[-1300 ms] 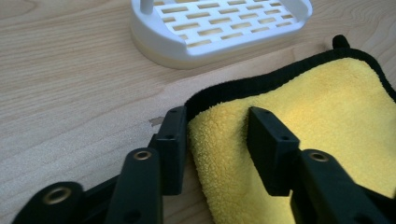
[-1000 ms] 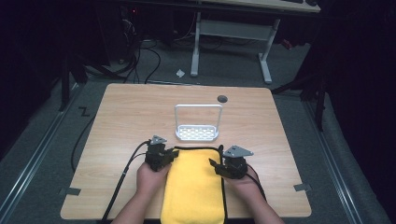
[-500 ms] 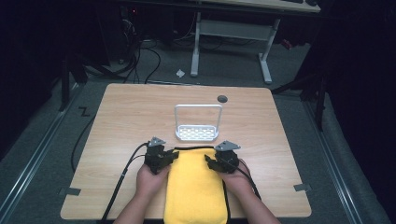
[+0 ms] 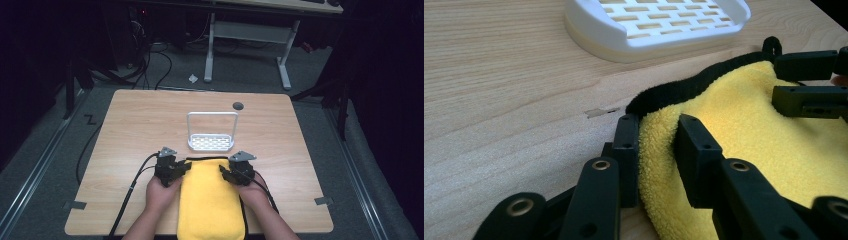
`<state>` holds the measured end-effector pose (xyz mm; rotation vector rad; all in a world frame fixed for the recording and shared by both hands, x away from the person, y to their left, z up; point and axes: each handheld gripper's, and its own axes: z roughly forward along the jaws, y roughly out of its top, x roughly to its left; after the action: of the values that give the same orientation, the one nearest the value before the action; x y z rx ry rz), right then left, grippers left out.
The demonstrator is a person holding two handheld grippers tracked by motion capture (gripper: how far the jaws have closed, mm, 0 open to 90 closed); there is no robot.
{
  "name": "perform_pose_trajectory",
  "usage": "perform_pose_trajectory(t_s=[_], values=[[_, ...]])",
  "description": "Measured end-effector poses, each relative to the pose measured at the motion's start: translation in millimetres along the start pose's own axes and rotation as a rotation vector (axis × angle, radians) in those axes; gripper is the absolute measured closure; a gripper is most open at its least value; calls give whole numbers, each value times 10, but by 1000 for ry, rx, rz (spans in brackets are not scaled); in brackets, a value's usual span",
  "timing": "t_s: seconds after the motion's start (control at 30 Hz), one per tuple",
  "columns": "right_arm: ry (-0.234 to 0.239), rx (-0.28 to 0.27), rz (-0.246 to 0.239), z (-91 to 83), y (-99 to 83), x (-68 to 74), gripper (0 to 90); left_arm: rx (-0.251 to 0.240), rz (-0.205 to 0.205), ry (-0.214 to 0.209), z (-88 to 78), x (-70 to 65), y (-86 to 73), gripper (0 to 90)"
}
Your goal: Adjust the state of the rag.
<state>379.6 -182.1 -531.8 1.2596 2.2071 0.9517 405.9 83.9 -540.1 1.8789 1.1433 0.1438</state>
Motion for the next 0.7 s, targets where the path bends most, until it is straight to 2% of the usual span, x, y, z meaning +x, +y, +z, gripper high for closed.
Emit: perform_pose_trajectory(t_s=[0.1, 0.3, 0.37, 0.4, 0.43, 0.47, 0.53, 0.63, 0.67, 0.7], values=[[1, -2, 2, -5, -5, 19, 598, -1, -2, 0, 0, 1, 0, 717], [11, -12, -37, -16, -19, 95, 747, -2, -3, -1, 0, 2, 0, 717], [7, -18, -52, -18, -25, 105, 751, -2, -5, -1, 0, 3, 0, 717], [7, -18, -61, -19, -22, 103, 739, -2, -4, -1, 0, 3, 0, 717], [0, -24, -70, -31, -13, 92, 611, -2, -5, -1, 0, 3, 0, 717], [0, -24, -70, -31, -13, 92, 611, -2, -5, -1, 0, 3, 0, 717], [7, -27, -58, -48, -4, 68, 519, -2, -6, -2, 0, 4, 0, 717], [-16, -65, -59, -108, 18, 52, 454, -2, -7, -2, 0, 6, 0, 717], [-5, -76, -46, -128, 34, 35, 417, -2, -7, -2, 0, 6, 0, 717], [-5, -76, -46, -128, 34, 35, 417, -2, -8, -2, 0, 6, 0, 717]])
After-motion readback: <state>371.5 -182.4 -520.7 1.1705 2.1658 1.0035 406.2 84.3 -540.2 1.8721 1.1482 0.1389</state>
